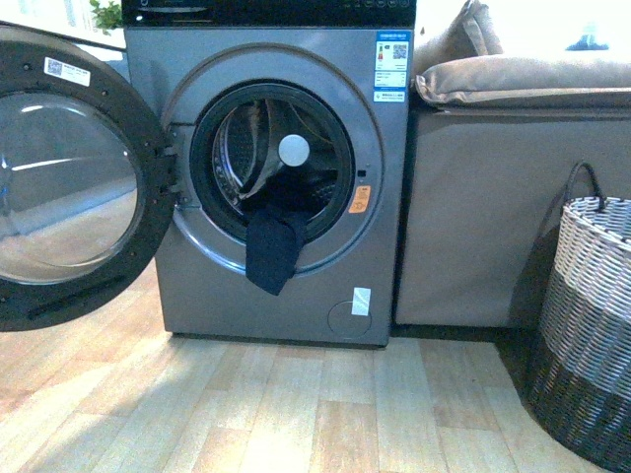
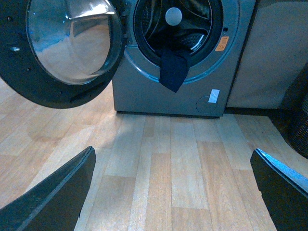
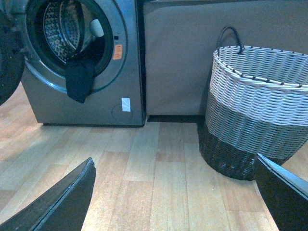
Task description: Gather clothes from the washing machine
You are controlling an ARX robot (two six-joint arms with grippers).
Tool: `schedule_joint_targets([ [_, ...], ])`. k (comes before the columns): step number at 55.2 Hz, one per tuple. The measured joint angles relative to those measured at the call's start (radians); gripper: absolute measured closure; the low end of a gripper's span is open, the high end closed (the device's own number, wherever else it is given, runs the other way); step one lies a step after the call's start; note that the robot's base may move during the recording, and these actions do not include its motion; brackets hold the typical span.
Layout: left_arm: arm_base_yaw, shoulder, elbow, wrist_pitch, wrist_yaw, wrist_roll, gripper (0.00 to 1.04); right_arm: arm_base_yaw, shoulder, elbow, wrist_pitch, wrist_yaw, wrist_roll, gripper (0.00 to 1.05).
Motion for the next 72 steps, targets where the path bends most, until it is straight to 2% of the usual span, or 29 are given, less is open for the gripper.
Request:
schedule_joint_targets([
  [72,0.0,0.0,0.0,0.0,0.0,0.0,0.07,-0.001,0.0,0.0,0.002,-0.003,0.0,0.07],
])
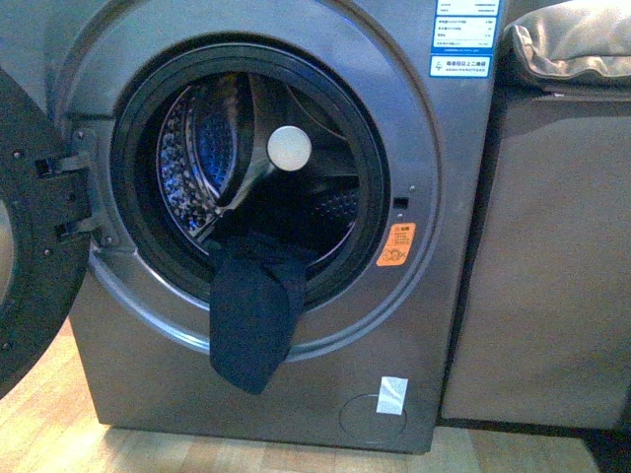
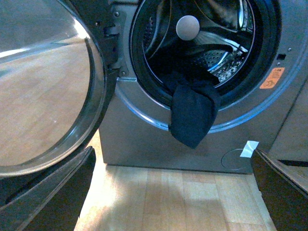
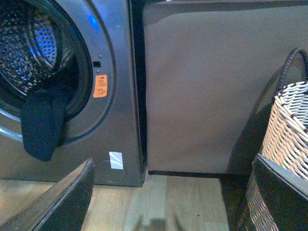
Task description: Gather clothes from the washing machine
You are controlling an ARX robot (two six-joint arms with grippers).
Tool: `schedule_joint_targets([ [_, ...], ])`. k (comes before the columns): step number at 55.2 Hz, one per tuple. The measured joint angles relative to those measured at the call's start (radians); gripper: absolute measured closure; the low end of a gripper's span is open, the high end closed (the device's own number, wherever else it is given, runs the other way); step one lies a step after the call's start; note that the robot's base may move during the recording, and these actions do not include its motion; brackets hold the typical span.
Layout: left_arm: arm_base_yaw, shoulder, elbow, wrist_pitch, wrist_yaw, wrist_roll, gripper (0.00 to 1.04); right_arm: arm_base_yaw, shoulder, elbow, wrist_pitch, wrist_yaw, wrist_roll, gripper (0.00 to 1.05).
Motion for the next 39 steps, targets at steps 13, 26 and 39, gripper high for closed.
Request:
schedule_joint_targets([
  [13,0.0,0.0,0.0,0.0,-0.002,0.0,0.07,0.0,0.0,0.0,0.0,0.0,0.0,0.07],
  [26,0.054,0.087,0.002,0.06,0.188,-0.162,0.07,0.0,0.0,0.0,0.0,0.002,0.0,0.07],
  [39,-0.044,0.713,0.149,0.509,0.143,-0.275,0.07,0.0,0.0,0.0,0.0,0.0,0.0,0.07],
])
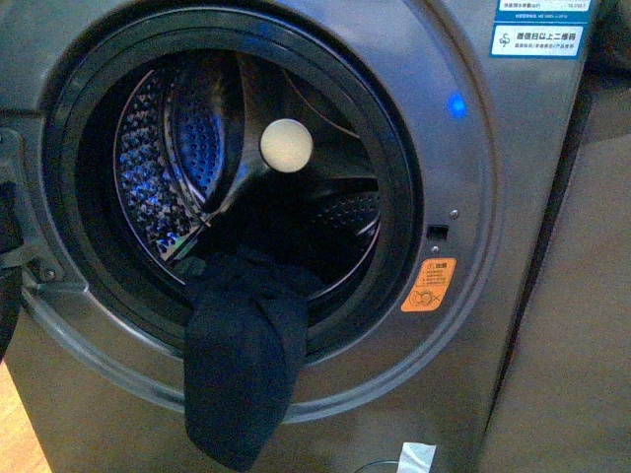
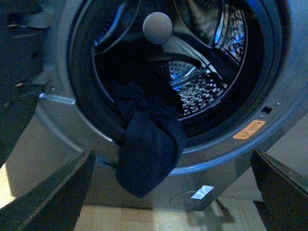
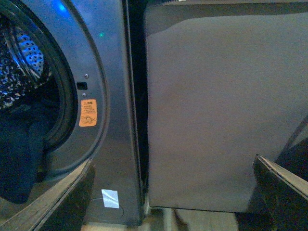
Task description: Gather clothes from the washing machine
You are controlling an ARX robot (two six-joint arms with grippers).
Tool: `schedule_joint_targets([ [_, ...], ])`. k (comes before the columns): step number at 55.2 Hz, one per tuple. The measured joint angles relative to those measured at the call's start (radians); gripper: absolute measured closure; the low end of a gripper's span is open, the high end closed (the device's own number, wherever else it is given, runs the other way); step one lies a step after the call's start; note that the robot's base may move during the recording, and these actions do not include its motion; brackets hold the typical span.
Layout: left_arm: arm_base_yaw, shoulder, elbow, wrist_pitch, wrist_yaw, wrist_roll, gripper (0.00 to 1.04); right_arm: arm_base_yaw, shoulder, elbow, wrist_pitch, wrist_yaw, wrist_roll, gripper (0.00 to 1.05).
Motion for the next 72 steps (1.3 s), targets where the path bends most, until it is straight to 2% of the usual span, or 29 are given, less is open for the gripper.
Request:
schedule_joint_targets([
  [7,-0.089,0.375,0.184,0.148,-0.043,0.052,0.07,0.0,0.0,0.0,0.0,0.0,0.0,0.07],
  [11,-0.116,0.57,0.311,0.166,-0.06,0.066,0.07,0.0,0.0,0.0,0.0,0.0,0.0,0.07],
  [22,-0.142,0.85,0.525,0.165,-0.058,0.11,0.07,0.0,0.0,0.0,0.0,0.0,0.0,0.07],
  [30,-0.145,1.029,0.697,0.12,-0.065,0.135,0.07,0.0,0.0,0.0,0.0,0.0,0.0,0.07],
  [36,-0.145,1.206,0.9,0.033,-0.068,0.157,0.07,0.0,0.0,0.0,0.0,0.0,0.0,0.07],
  [44,-0.145,1.348,1.076,-0.055,-0.088,0.194,0.07,0.0,0.0,0.0,0.0,0.0,0.0,0.07],
  [72,-0.19,1.635,1.469,-0.29,-0.126,0.251,0.07,0.0,0.0,0.0,0.0,0.0,0.0,0.07],
])
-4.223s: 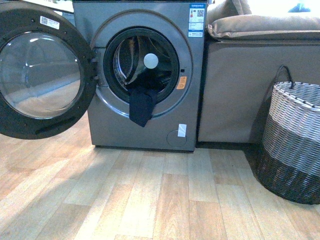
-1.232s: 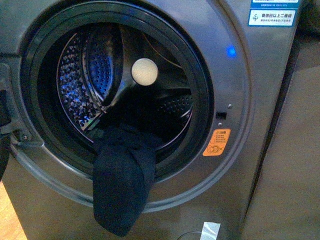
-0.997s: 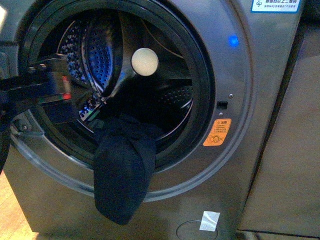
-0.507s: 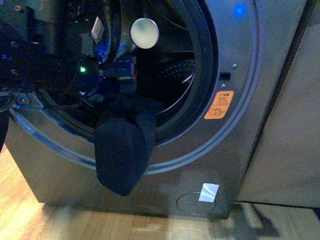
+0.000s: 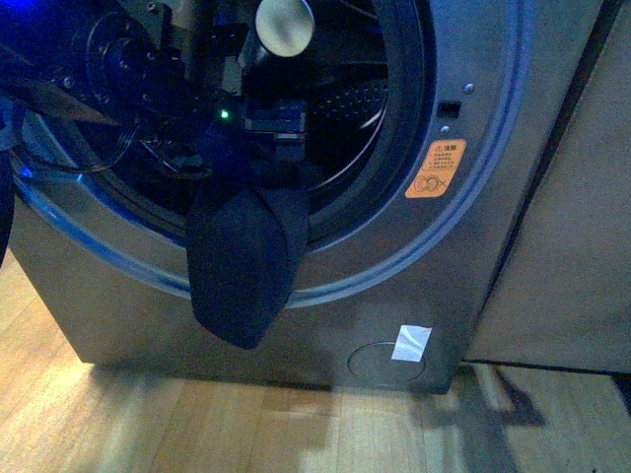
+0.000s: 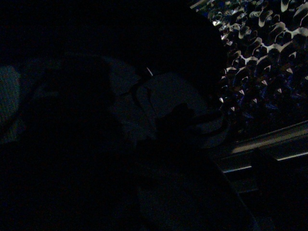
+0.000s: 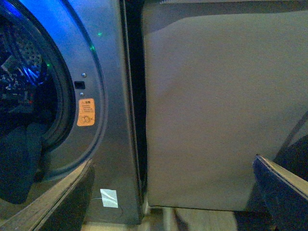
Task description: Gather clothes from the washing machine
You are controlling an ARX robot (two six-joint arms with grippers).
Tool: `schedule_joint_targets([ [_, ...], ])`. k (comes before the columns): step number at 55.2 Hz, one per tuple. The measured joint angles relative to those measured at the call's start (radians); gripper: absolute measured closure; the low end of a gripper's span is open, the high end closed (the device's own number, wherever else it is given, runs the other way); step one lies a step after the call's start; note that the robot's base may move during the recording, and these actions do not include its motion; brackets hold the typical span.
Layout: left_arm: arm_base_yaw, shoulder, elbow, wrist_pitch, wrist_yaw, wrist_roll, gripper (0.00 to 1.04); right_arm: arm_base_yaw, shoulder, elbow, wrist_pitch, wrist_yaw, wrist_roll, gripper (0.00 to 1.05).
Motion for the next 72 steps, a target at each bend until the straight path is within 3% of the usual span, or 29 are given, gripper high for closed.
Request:
schedule_joint_targets([
  [22,0.0,0.119,0.089,-0.092,-0.134,0.03,0.07,0.0,0.0,0.0,0.0,0.0,0.0,0.07],
  [48,0.008,0.111,0.083,-0.166,-0.202,0.063,0.07,0.0,0.0,0.0,0.0,0.0,0.0,0.07],
  [53,0.008,0.109,0.078,-0.164,-0.211,0.082,0.23,0.0,0.0,0.0,0.0,0.0,0.0,0.07],
  [69,0.008,0.096,0.047,-0.132,-0.178,0.056,0.61,0.0,0.0,0.0,0.0,0.0,0.0,0.07],
  [72,0.006,0.082,0.017,-0.1,-0.154,0.048,0.73,0.0,0.0,0.0,0.0,0.0,0.0,0.07],
])
